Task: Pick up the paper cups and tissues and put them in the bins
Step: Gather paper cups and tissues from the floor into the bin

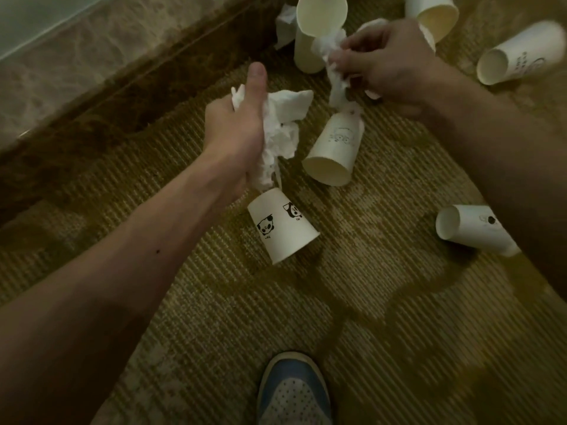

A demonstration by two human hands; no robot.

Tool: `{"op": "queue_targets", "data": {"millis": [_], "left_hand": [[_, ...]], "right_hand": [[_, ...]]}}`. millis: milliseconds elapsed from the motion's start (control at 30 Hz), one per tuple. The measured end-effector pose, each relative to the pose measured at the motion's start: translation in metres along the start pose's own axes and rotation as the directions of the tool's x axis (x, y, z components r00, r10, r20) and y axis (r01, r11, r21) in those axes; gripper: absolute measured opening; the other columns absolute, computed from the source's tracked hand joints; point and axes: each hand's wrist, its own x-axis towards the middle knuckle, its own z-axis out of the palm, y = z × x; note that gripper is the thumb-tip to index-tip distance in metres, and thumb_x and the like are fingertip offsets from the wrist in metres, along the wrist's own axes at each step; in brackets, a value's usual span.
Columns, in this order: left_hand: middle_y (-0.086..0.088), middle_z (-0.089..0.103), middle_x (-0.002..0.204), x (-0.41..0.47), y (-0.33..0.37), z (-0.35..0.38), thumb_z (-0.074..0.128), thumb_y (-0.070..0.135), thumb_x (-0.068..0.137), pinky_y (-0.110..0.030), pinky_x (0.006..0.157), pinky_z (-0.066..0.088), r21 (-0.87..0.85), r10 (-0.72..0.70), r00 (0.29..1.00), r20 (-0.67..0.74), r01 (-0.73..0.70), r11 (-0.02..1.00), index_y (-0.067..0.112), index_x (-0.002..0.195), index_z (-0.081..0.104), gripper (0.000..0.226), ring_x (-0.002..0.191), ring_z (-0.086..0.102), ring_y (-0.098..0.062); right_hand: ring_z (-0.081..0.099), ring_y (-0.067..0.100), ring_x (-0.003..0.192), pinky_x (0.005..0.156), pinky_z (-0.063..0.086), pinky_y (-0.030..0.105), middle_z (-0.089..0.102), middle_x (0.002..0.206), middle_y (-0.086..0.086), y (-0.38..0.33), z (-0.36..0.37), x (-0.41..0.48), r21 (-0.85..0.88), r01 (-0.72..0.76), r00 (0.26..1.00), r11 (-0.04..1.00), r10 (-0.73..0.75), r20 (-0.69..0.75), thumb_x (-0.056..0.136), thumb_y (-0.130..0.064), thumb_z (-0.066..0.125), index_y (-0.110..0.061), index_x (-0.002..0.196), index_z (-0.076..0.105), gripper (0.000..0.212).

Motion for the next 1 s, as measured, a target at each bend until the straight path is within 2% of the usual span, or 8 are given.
{"op": "queue_targets", "data": {"millis": [133, 300, 433, 533, 633, 767, 867, 1000], "left_hand": [[-0.01, 0.072, 0.106, -0.005, 0.003, 0.005, 0.045, 0.063, 0.091, -0.045, 0.085, 0.058, -0.038, -0.018, 0.997, 0.069, 0.02, 0.999, 0.014, 0.113, 0.061, 0.056, 0.093, 0.072, -0.023], [-0.01, 0.069, 0.119, -0.02, 0.007, 0.004, 0.037, 0.068, 0.09, -0.045, 0.093, 0.053, -0.124, 0.043, 0.94, 0.338, 0.0, 0.992, 0.015, 0.131, 0.055, 0.07, 0.107, 0.068, -0.027], [-0.008, 0.075, 0.096, -0.036, -0.004, 0.003, 0.052, 0.051, 0.095, -0.037, 0.075, 0.059, -0.042, 0.061, 0.965, 0.253, -0.052, 0.998, 0.012, 0.11, 0.068, 0.046, 0.089, 0.073, -0.02], [-0.007, 0.075, 0.083, -0.041, -0.018, -0.007, 0.056, 0.041, 0.096, -0.034, 0.064, 0.059, 0.036, 0.093, 0.984, 0.152, -0.099, 0.994, 0.009, 0.097, 0.069, 0.035, 0.077, 0.074, -0.02], [-0.005, 0.074, 0.078, -0.042, -0.032, -0.025, 0.056, 0.041, 0.096, -0.039, 0.063, 0.057, 0.143, 0.117, 0.985, 0.127, -0.135, 0.981, 0.012, 0.089, 0.069, 0.033, 0.073, 0.073, -0.022], [0.004, 0.068, 0.062, -0.044, -0.05, -0.048, 0.057, 0.045, 0.094, -0.038, 0.055, 0.053, 0.295, 0.104, 0.991, 0.087, -0.126, 0.947, 0.021, 0.071, 0.064, 0.034, 0.06, 0.067, -0.016], [0.007, 0.069, 0.063, -0.048, -0.06, -0.061, 0.058, 0.052, 0.089, -0.037, 0.054, 0.053, 0.345, 0.108, 0.99, 0.085, -0.131, 0.929, 0.025, 0.069, 0.067, 0.035, 0.06, 0.068, -0.012], [0.005, 0.072, 0.067, -0.053, -0.064, -0.086, 0.063, 0.05, 0.082, -0.036, 0.056, 0.055, 0.391, 0.122, 0.992, 0.041, -0.129, 0.911, 0.023, 0.074, 0.07, 0.029, 0.063, 0.07, -0.013]], "right_hand": [[0.069, 0.01, 0.079, 0.074, 0.056, 0.025, 0.073, 0.08, -0.004, -0.017, 0.005, -0.031, 0.384, -0.107, 0.98, 0.917, 0.032, 0.197, 0.085, -0.011, 0.07, -0.013, 0.087, 0.071, 0.003], [0.062, 0.02, 0.087, 0.067, 0.055, 0.024, 0.071, 0.089, 0.003, -0.014, 0.028, -0.064, 0.536, -0.252, 0.943, 0.806, 0.08, 0.323, 0.082, -0.009, 0.068, -0.01, 0.093, 0.071, 0.011], [0.069, 0.018, 0.09, 0.072, 0.055, 0.025, 0.072, 0.104, 0.011, -0.001, 0.047, -0.084, 0.525, -0.3, 0.923, 0.797, 0.102, 0.372, 0.093, -0.002, 0.056, -0.002, 0.122, 0.062, 0.03], [0.069, 0.019, 0.102, 0.079, 0.056, 0.028, 0.071, 0.113, 0.008, 0.007, 0.052, -0.096, 0.529, -0.302, 0.904, 0.793, 0.062, 0.423, 0.092, -0.004, 0.058, -0.005, 0.125, 0.061, 0.033], [0.069, 0.015, 0.101, 0.078, 0.057, 0.029, 0.074, 0.105, 0.002, 0.012, 0.055, -0.105, 0.399, -0.183, 0.94, 0.898, 0.04, 0.34, 0.092, -0.01, 0.061, -0.017, 0.117, 0.066, 0.027], [0.061, 0.006, 0.098, 0.085, 0.055, 0.032, 0.064, 0.108, -0.008, 0.028, 0.073, -0.116, -0.137, -0.051, 0.992, 0.989, 0.067, 0.111, 0.086, -0.036, 0.069, -0.029, 0.118, 0.061, 0.034], [0.055, 0.007, 0.103, 0.085, 0.051, 0.033, 0.056, 0.12, -0.007, 0.038, 0.092, -0.124, -0.339, -0.067, 0.966, 0.938, 0.145, 0.213, 0.071, -0.059, 0.072, -0.029, 0.131, 0.048, 0.072], [0.061, 0.009, 0.095, 0.08, 0.054, 0.037, 0.062, 0.112, -0.008, 0.037, 0.115, -0.125, -0.342, -0.101, 0.933, 0.934, 0.208, 0.293, 0.062, -0.067, 0.07, -0.028, 0.125, 0.05, 0.077]]}}
